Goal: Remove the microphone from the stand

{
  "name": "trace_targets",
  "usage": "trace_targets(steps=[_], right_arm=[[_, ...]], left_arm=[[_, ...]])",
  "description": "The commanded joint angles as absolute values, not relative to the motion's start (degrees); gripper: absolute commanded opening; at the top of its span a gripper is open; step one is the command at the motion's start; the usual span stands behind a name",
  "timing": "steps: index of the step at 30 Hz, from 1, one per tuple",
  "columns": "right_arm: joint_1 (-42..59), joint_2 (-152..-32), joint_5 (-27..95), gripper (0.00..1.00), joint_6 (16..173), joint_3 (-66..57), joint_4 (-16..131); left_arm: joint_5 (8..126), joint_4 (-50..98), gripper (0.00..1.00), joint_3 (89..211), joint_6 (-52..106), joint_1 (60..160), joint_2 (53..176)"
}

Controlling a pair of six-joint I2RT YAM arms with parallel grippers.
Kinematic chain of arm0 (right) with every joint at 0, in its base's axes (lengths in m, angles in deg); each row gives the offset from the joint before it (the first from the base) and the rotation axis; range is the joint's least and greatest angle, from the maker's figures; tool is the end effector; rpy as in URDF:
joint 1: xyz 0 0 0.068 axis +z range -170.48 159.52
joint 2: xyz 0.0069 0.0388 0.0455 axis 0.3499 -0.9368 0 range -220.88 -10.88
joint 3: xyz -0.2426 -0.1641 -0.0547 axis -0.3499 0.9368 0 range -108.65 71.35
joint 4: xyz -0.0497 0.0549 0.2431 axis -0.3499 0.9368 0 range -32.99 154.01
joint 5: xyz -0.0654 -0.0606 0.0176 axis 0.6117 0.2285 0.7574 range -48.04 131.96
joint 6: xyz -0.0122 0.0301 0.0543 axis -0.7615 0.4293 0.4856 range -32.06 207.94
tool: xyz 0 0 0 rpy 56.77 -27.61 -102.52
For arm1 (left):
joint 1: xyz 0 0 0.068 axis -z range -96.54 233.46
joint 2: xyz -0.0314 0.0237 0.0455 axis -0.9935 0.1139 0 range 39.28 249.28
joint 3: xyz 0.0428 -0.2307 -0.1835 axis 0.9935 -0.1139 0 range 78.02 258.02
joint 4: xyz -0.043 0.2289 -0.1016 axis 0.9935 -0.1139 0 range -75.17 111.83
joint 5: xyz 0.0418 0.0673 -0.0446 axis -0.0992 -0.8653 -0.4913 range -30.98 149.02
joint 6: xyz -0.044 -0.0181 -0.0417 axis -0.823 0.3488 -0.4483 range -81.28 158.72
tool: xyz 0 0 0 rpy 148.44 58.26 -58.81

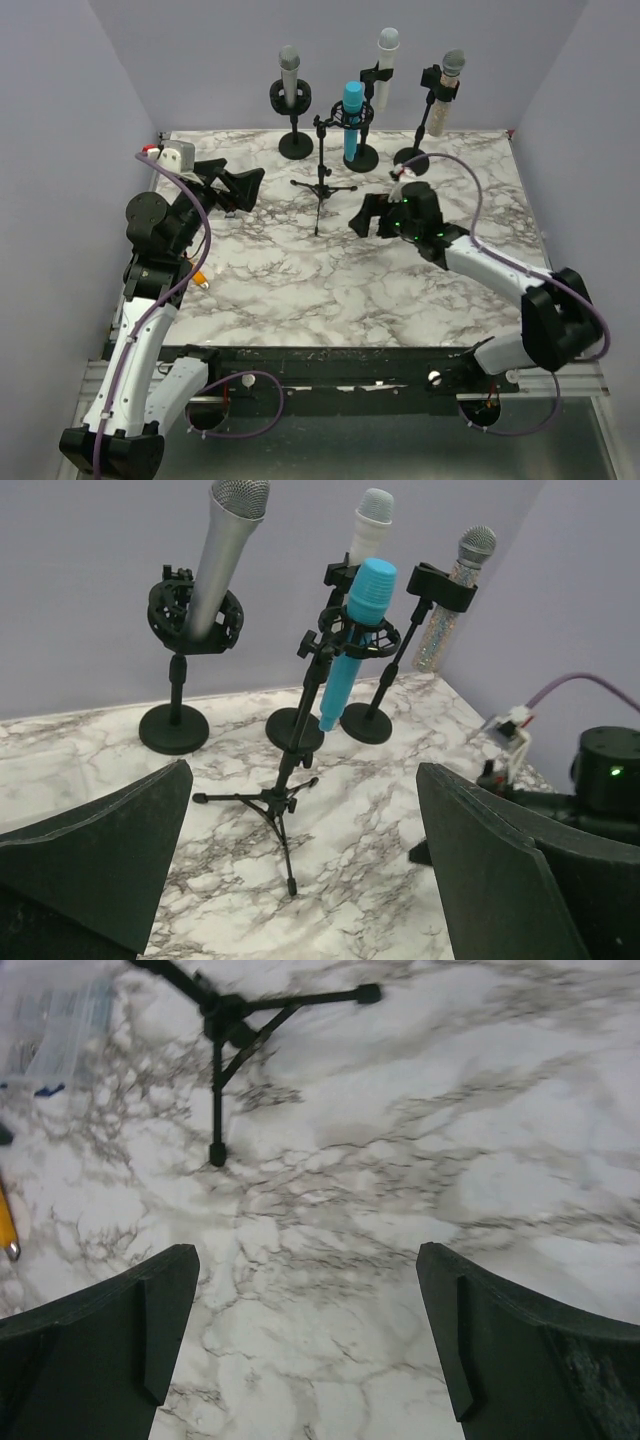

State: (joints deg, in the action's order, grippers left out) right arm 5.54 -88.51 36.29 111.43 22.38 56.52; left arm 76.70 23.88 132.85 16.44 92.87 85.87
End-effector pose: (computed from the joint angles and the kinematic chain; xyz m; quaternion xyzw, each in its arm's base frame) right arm 0.2698 0.1371 0.2778 -0.0444 0.8562 0.2533 0.4481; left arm 0.1606 -0.0416 0.4388 0.0462 0.6425 -0.3018 0.7028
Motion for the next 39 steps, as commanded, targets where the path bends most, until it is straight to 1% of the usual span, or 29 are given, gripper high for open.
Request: trace_targets(steps=[1,3,6,8,13,19,23,26,29,33,37,39], right_arm=[[11.43,-98.77,36.60,1.00,112.42,18.72,38.72],[12.87,-102.60,38.47,1.00,114.58,17.93,33.44],[17.58,-107.06,48.69,1.00,112.21,14.38,29.73],[19.23,-109.32,53.11,1.00,111.14,12.57,26.23],[19.64,-113.86,59.95,1.00,108.56,5.52,24.22],[19.68,-118.51,63.08,1.00,100.66,-0.82,18.82],[19.68,-122.66,64.47,0.96,96.14,-4.05,13.81],[19.68,-126.10,65.27,0.93,94.45,-7.89,13.33],[19.66,-128.79,65.47,0.86,93.26,-10.39,12.36],[19.68,-130.63,65.19,0.69,91.52,-10.63,9.27],[19.68,-130.96,62.06,0.51,90.03,-10.14,9.15],[19.68,-131.21,61.04,0.49,89.19,-9.59,8.49]], left_arm=[[80.04,26.77,0.99,132.61,15.80,93.04,86.81],[80.12,27.17,0.99,132.28,15.95,93.04,87.09],[79.85,27.37,0.99,132.08,15.89,93.04,87.60],[80.10,27.42,0.99,132.16,15.70,93.04,88.05],[79.69,27.47,0.99,132.11,16.26,93.00,88.09],[79.96,28.05,0.99,132.01,15.58,91.71,87.84],[81.20,28.60,0.99,132.12,13.76,89.11,88.65],[83.30,29.78,0.99,132.08,11.52,86.66,89.44],[85.16,30.35,0.99,132.42,10.13,85.26,90.51],[86.09,30.71,0.99,132.51,9.76,84.69,91.53],[86.62,31.10,0.99,132.33,10.08,84.60,91.97],[86.70,31.28,0.99,132.25,10.09,84.60,92.26]])
